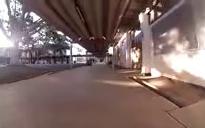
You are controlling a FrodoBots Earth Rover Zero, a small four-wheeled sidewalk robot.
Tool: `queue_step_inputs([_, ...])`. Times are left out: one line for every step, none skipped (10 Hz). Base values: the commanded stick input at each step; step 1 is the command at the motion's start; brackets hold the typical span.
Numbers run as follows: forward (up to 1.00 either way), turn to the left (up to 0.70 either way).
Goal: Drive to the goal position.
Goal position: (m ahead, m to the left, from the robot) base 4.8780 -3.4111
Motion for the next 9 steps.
queue_step_inputs([0.70,0.00])
queue_step_inputs([0.70,0.00])
queue_step_inputs([0.70,0.00])
queue_step_inputs([0.70,0.00])
queue_step_inputs([0.70,0.00])
queue_step_inputs([0.70,0.00])
queue_step_inputs([0.70,0.00])
queue_step_inputs([0.70,0.00])
queue_step_inputs([0.70,0.00])
